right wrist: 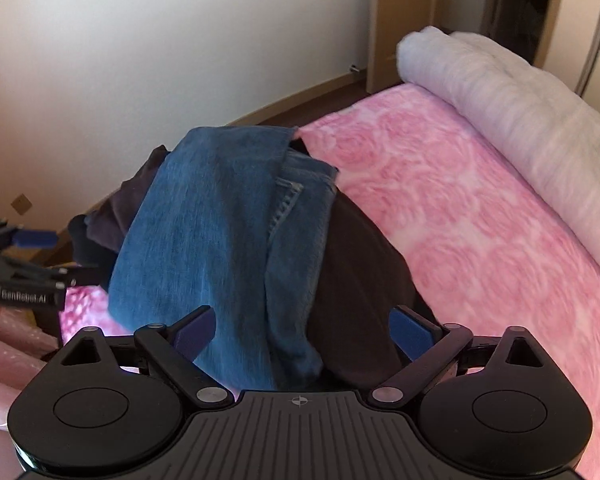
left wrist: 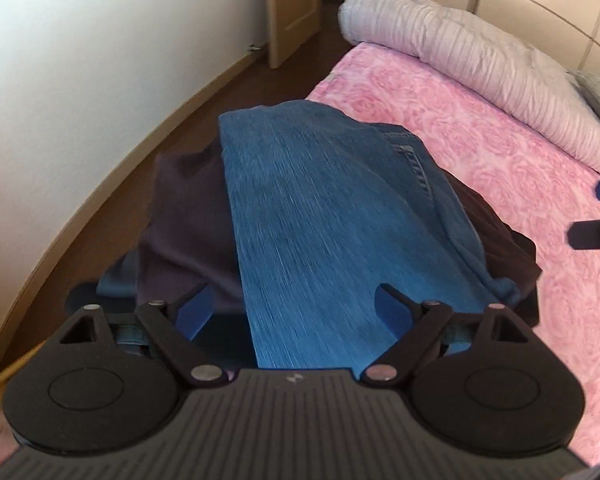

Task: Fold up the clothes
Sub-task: 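Grasp the blue jeans waistband with the right tool while the left tool grasps the jeans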

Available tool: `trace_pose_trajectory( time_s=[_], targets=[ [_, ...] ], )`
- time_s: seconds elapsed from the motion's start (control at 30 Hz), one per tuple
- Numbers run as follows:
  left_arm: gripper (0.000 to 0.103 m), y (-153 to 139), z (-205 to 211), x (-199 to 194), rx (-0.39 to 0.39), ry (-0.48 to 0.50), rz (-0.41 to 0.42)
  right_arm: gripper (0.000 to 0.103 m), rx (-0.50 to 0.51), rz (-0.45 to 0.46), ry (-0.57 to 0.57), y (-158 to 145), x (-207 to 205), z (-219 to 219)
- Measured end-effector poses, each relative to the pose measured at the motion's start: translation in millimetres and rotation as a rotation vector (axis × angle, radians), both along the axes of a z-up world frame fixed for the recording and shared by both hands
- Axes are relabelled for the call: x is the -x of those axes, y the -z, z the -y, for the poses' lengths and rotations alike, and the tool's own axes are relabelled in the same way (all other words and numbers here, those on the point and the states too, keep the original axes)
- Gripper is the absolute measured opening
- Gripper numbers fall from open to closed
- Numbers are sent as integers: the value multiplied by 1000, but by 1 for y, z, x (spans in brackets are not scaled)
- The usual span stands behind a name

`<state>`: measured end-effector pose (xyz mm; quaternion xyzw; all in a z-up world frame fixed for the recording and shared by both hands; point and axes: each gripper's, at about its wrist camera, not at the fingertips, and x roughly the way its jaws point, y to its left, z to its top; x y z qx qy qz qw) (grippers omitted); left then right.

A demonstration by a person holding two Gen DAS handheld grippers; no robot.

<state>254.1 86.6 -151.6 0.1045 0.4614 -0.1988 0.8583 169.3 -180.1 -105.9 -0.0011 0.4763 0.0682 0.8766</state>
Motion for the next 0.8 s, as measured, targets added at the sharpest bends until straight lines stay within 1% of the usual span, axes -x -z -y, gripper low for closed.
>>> trace_pose_trajectory(
  time_s=[0.03,0.07,0.1,0.13,0.2,0.3,0.33,0.37,0.43,0.5,0.57,0.6,0.63,0.67,0.7,0.73,0.77,0.8],
  targets=[
    [81,8,-4,-11,11,16,-5,88,12,1,-9,8,-11,-5],
    [79,16,-7,-21,18,23,-13,80,17,-3,-16,18,-22,-8],
    [77,25,-10,-31,32,31,-27,79,18,-10,-24,28,-33,-12],
    [75,34,-12,-39,48,40,-46,79,20,-17,-32,38,-44,-15],
    [75,51,-16,-50,71,45,-82,79,26,-32,-48,57,-64,-22],
    [77,74,-22,-57,106,41,-139,79,38,-62,-72,86,-86,-28],
    [80,75,-21,-57,114,49,-144,79,38,-76,-70,94,-91,-28],
    [81,76,-21,-56,122,58,-148,79,39,-89,-67,103,-97,-27],
    [81,78,-20,-55,139,75,-157,79,31,-114,-57,119,-106,-25],
    [80,80,-19,-54,155,91,-166,83,-4,-131,-28,130,-112,-18],
    [73,82,-18,-53,172,108,-174,85,-46,-149,2,136,-116,-10],
    [72,83,-17,-52,180,117,-179,86,-65,-160,14,137,-118,-6],
    [68,84,-17,-52,188,124,-183,86,-90,-163,27,136,-118,-2],
    [61,82,-19,-53,194,123,-188,86,-116,-157,38,134,-117,2],
    [57,81,-21,-54,200,121,-192,86,-141,-150,44,131,-115,5],
    [51,78,-23,-53,204,124,-193,86,-164,-146,44,129,-113,6],
    [43,75,-25,-53,207,127,-192,86,-176,-145,40,129,-111,7],
    [39,72,-22,-53,206,128,-187,86,-179,-147,37,130,-110,7]
  ],
)
